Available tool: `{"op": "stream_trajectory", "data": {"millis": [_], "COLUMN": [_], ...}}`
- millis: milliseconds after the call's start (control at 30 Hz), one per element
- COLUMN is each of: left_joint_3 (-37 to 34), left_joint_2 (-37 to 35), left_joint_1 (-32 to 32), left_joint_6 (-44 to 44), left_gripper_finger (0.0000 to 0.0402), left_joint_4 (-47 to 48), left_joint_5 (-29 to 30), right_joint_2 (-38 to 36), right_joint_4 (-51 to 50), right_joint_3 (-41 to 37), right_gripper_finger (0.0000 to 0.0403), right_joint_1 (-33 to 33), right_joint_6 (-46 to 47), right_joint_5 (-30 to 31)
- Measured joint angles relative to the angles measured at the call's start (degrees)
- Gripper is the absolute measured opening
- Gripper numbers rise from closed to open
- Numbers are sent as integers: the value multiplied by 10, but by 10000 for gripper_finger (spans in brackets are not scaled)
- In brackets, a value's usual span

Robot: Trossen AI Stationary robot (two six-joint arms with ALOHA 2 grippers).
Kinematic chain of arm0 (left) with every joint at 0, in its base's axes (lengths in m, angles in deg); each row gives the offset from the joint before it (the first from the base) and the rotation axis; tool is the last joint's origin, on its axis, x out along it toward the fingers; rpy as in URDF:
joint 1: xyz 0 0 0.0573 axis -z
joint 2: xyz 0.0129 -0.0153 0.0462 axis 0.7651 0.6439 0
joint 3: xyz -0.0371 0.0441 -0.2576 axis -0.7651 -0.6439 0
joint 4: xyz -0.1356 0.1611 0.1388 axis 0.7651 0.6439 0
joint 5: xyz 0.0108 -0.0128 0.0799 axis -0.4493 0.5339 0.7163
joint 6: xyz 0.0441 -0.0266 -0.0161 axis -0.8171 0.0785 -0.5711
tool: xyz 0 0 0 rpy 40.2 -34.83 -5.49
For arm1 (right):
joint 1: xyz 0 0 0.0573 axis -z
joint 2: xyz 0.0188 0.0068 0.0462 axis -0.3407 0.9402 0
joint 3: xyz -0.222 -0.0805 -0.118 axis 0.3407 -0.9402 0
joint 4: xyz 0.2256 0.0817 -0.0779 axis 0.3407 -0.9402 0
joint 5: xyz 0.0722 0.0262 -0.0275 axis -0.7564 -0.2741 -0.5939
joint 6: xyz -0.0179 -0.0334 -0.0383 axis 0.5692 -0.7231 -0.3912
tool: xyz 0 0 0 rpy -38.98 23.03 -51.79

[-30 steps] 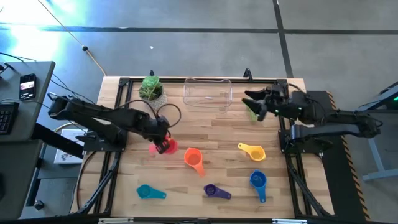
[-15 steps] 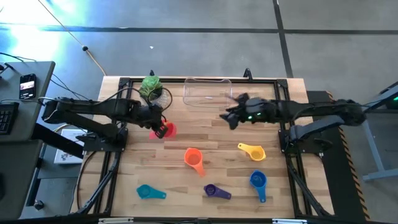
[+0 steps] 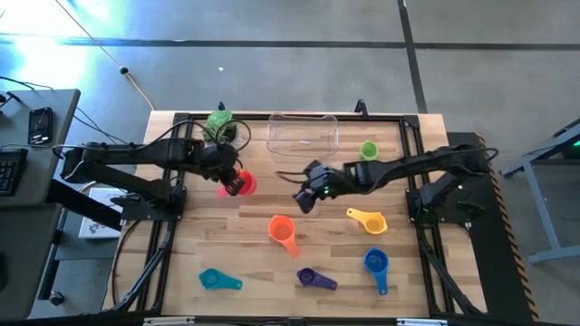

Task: Nest measuring cups in basket
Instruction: Stack the red measuring cup on top of the orange measuring cup

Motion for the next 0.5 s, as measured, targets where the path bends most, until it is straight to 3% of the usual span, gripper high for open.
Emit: {"op": "stream_trajectory", "data": {"millis": [500], "left_joint_3": [0], "left_joint_2": [0], "left_joint_1": [-7], "left_joint_6": [-34], "left_gripper_finger": [5], "left_joint_4": [0], "left_joint_5": [0], "right_joint_2": [118], "right_joint_4": [19], "right_joint_3": [23], "right_gripper_finger": [263], "right_joint_1": [-36], "right_joint_6": [10], "right_joint_5": [-40]}}
